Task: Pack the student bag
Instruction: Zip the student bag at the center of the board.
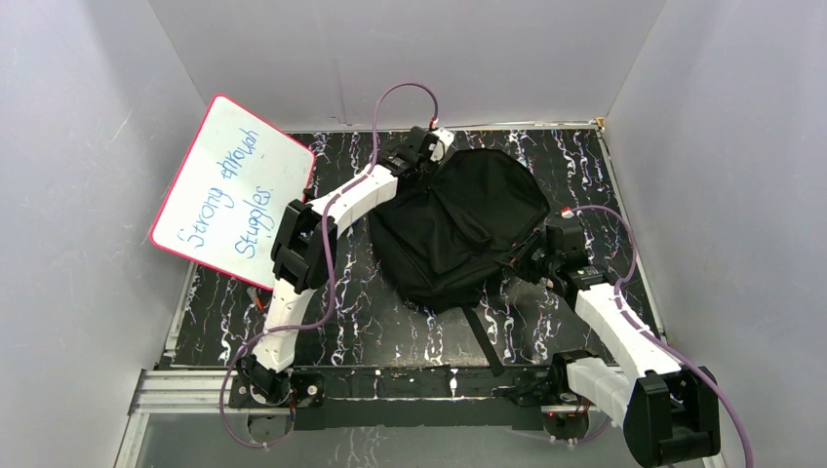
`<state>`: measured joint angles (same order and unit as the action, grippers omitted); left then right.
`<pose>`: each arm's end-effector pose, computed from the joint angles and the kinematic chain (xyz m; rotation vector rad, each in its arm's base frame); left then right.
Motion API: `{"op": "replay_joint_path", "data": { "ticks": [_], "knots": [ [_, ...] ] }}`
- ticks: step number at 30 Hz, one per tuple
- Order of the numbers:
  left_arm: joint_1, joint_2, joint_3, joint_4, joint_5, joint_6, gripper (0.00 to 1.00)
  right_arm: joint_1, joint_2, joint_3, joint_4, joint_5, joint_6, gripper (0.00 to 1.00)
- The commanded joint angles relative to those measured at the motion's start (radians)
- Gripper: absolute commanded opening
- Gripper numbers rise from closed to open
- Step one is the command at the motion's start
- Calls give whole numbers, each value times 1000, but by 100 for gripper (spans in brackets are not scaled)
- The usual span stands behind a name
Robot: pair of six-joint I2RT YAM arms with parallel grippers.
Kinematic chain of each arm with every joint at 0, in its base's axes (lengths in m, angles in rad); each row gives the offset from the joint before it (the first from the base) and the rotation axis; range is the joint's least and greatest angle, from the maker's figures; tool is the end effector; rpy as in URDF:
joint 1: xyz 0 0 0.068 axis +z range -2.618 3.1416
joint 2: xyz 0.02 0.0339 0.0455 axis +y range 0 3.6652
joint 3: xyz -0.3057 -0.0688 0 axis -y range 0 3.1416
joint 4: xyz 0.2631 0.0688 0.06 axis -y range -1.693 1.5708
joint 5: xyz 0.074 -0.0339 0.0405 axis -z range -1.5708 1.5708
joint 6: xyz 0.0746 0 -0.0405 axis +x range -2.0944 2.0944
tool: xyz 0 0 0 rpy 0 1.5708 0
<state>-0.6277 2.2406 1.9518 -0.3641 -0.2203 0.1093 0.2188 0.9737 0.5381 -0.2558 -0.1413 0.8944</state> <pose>0.4917 -0.3366 0.2466 0.6811 2.0979 -0.0435 0.2182 0.0593 0.2154 0.7094 2.2570 0.7297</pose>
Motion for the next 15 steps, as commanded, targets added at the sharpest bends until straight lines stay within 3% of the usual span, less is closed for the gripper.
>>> {"op": "replay_joint_path", "data": {
  "ticks": [1, 12, 15],
  "knots": [
    [109, 7, 47, 1, -191, 65, 0, -9, -39, -13, -125, 84, -34, 0],
    [123, -38, -154, -18, -107, -2, 0, -9, -42, -9, -125, 94, -38, 0],
    [123, -73, -177, -20, -64, -23, 0, -9, -67, 9, -122, 86, -57, 15]
  ]
}}
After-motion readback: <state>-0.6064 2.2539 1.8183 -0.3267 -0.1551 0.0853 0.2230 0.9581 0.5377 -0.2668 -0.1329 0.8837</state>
